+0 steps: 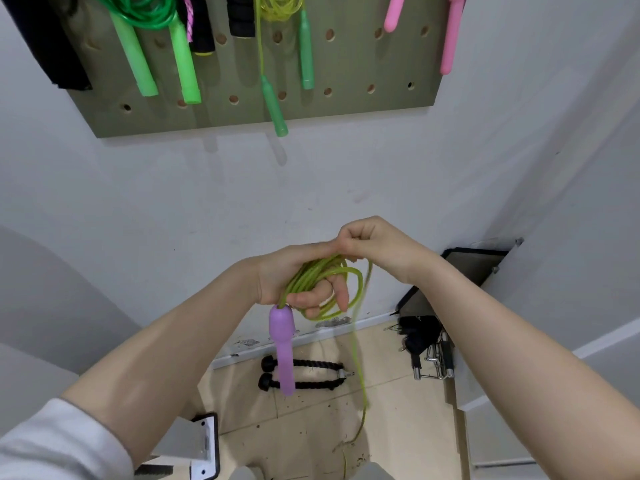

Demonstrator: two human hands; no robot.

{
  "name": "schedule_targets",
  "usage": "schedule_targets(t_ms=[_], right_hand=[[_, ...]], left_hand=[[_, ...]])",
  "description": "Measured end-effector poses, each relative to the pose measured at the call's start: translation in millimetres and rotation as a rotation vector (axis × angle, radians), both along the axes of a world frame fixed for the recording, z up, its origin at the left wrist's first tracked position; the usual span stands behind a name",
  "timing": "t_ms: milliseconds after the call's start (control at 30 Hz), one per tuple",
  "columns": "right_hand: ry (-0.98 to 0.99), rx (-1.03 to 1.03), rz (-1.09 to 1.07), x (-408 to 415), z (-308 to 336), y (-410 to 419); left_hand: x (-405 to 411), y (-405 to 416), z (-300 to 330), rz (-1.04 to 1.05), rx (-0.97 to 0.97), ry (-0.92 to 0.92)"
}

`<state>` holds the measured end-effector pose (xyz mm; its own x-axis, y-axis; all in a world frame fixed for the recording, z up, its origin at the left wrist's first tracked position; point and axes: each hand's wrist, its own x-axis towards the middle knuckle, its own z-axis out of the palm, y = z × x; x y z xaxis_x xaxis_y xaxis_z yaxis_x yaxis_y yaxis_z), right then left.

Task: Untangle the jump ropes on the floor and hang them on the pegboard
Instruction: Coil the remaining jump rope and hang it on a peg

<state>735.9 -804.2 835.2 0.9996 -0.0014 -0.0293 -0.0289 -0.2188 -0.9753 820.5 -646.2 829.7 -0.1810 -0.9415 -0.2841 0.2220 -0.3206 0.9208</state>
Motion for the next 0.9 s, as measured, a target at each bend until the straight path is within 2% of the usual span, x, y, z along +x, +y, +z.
schedule_targets(t_ms=[67, 133, 200, 367, 433, 500, 533, 600, 667, 700, 767, 833, 900], right_hand=[[0.027, 0.123, 0.005, -1, -9, 1], [0.109, 0.147, -0.025, 2, -22, 2], [0.231, 0.098, -0.033, 4, -37, 5], [0.561, -0.216, 0.256, -15, -56, 16], [0.65, -0.292, 0.362, -20, -53, 20], [0.626, -0.373, 0.418, -20, -39, 20], [0.546, -0.445, 0.413, -18, -29, 19], [0.288, -0.538, 0.314, -11, -6, 16], [0.069, -0.426, 0.125, -5, 15, 14], [0.005, -0.321, 0.029, -2, 21, 9], [-0.051, -0.131, -0.115, 3, 29, 0], [-0.07, -0.033, -0.211, 8, 26, -7], [-0.063, 0.039, -0.252, 10, 19, -8]], left_hand=[[1, 3, -4, -0.079, -0.082, 0.132], [6, 4, -8, -0.113, -0.214, 0.269], [8, 6, -9, -0.01, -0.327, 0.335], [12, 2, -1, 0.85, -0.302, 0.374], [23, -3, -7, 1.094, -0.22, 0.229], [32, -3, -18, 1.206, -0.065, -0.059], [34, 0, -24, 1.194, 0.031, -0.239], [28, 7, -31, 1.006, 0.212, -0.554], [18, 9, -27, 0.764, 0.33, -0.703], [13, 8, -22, 0.689, 0.356, -0.663], [7, 4, -9, 0.583, 0.312, -0.388], [3, -1, 3, 0.429, 0.202, -0.146], [-1, -2, 13, 0.257, 0.068, 0.006]])
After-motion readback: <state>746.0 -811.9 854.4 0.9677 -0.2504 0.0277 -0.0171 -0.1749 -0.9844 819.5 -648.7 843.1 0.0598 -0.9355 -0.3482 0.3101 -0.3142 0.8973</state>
